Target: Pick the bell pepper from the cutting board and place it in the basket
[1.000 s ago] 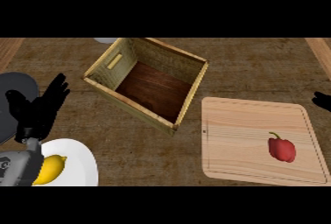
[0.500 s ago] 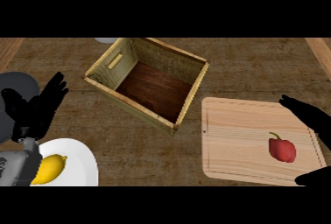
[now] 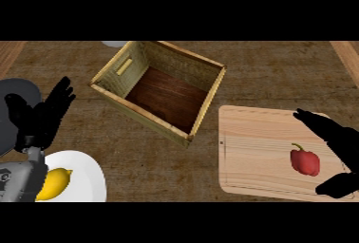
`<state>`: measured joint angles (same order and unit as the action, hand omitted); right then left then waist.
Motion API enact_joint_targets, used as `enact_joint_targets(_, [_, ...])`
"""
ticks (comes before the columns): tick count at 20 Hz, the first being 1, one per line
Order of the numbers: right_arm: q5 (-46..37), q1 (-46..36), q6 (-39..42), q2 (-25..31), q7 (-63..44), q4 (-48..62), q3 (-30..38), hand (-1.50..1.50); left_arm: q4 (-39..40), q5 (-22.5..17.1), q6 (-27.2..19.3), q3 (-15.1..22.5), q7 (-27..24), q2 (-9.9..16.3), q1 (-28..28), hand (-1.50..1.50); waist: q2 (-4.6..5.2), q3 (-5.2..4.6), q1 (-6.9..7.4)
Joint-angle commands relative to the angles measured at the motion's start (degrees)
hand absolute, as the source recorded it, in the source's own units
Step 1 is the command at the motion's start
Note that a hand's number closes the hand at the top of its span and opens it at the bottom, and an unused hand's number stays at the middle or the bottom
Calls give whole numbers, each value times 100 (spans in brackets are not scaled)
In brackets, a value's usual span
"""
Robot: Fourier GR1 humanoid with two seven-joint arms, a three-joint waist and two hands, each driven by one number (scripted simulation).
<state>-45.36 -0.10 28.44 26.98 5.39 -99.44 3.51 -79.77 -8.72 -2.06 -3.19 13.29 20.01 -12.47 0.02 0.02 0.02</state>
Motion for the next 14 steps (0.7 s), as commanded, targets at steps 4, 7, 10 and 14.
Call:
enact_joint_targets(4, [-134,-350,69,93,506,556,309,-150,-196,45,402,-271,-34,22,266,0,-5,-2,7])
enact_joint_targets(7, [-237,279,-36,-107,649,145,205,-150,324,275,218,-213,-344,-310,-51,0,-5,-3,-29])
enact_joint_targets(10, [-69,-105,200,-67,827,508,324,-150,277,222,312,-437,23,-85,-206,0,-3,-3,-15])
enact_joint_targets(14, [-111,475,178,125,1378,202,453,-150,-47,305,339,-321,-198,-342,223,0,-6,-3,-22])
